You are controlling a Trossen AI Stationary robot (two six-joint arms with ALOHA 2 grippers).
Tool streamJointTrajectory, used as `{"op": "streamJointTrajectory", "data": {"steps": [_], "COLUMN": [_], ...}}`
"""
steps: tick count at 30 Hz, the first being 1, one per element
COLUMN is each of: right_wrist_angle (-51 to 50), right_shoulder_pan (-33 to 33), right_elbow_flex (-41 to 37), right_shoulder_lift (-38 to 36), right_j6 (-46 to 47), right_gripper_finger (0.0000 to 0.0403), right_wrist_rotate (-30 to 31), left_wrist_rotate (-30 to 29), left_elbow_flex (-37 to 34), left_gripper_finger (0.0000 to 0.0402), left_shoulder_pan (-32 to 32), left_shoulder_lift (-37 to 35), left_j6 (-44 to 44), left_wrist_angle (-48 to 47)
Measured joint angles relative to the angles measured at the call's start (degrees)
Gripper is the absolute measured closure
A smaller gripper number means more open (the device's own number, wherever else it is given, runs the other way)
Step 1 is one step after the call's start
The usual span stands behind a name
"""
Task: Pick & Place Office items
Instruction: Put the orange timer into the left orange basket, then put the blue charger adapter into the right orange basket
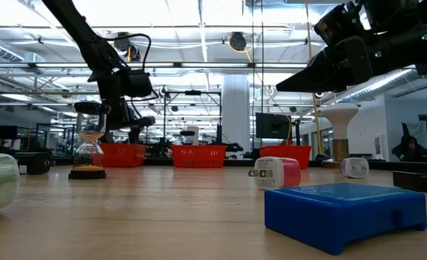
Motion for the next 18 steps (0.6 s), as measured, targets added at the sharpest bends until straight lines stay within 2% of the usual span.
{"op": "streamJointTrajectory", "data": {"steps": [6,11,14,18], "right_wrist_angle": [0.0,-0.02,-0.05,-1.2], "right_shoulder_pan": [0.0,0.0,0.0,0.0], "right_elbow_flex": [0.01,-0.01,0.02,0.0], "right_shoulder_lift": [-0.02,-0.02,-0.02,0.0], "right_j6": [0.0,0.0,0.0,2.19], "right_gripper_finger": [0.0403,0.0403,0.0403,0.0403], "right_wrist_rotate": [0.0,0.0,0.05,0.13], "left_wrist_rotate": [0.2,-1.88,-2.25,-0.58], "left_elbow_flex": [-0.02,-1.19,-6.21,-16.82], "left_gripper_finger": [0.0172,0.0227,0.0276,0.034], "left_shoulder_pan": [-0.02,-3.45,-7.72,-13.42], "left_shoulder_lift": [-2.74,-8.83,-14.78,-23.54], "left_j6": [4.72,14.82,20.56,24.0], "left_wrist_angle": [-1.54,-2.75,2.96,18.44]}}
